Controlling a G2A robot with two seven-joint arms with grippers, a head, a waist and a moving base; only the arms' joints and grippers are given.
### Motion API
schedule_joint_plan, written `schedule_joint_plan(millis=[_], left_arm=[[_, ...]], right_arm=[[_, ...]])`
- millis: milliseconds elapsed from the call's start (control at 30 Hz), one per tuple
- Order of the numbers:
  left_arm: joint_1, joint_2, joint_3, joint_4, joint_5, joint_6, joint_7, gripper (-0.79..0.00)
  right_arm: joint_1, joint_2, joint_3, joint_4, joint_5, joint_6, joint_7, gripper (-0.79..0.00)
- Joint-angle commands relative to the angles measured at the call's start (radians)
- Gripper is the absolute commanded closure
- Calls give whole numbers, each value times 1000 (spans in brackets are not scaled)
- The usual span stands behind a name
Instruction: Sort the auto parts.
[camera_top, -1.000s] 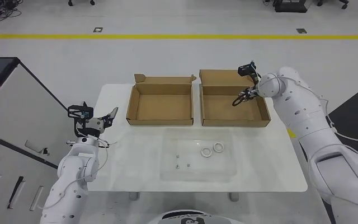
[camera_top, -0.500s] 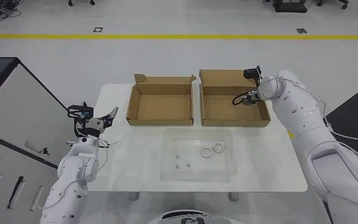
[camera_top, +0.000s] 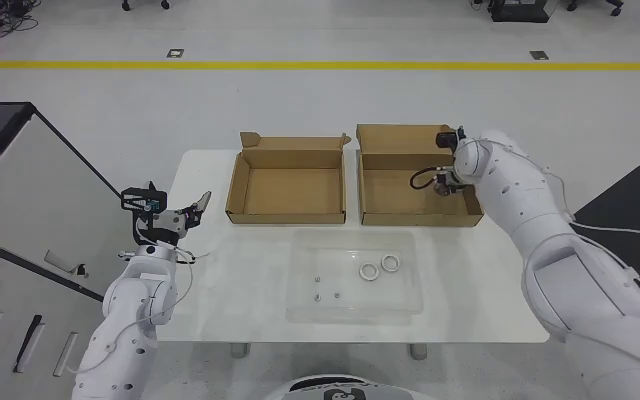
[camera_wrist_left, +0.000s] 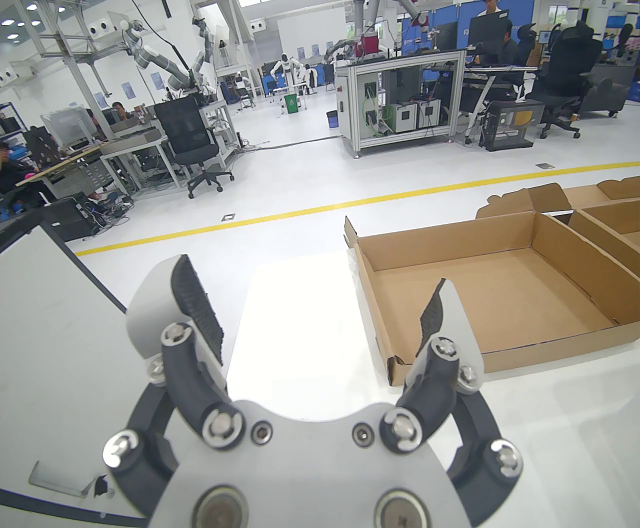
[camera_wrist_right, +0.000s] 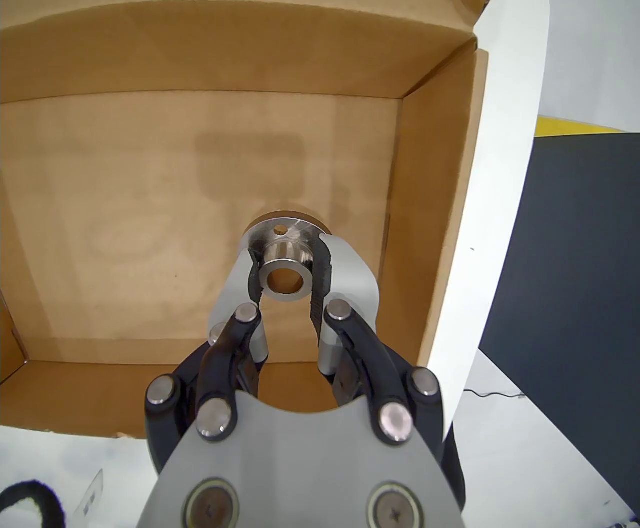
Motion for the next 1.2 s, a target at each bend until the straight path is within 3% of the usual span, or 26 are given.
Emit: schedule_joint_plan(millis=[0,367,400,433,600,700,767,933,1167], left_arm=[[0,0,0,0,0,0,0,-785],[0,0,0,0,0,0,0,-785],[0,0,0,0,0,0,0,-785],[0,0,0,0,0,0,0,-785],[0,0,0,0,0,0,0,-785],[0,0,0,0,0,0,0,-785],[0,0,0,0,0,0,0,-785],[0,0,0,0,0,0,0,-785],[0,0,0,0,0,0,0,-785]], right_arm=[[11,-13,-9,35,3,-3,5,0],[54,-73,-37,174,19,-36,7,-12],[57,-77,-38,185,20,-39,7,-49],[61,-81,-40,194,20,-40,5,-182],[75,-97,-41,231,23,-68,-2,-385],[84,-102,-39,247,25,-91,-11,-690],[91,-103,-37,253,26,-111,-21,-785],[105,-100,-29,249,28,-200,-32,-785],[120,-68,-6,190,25,-407,-24,-785]])
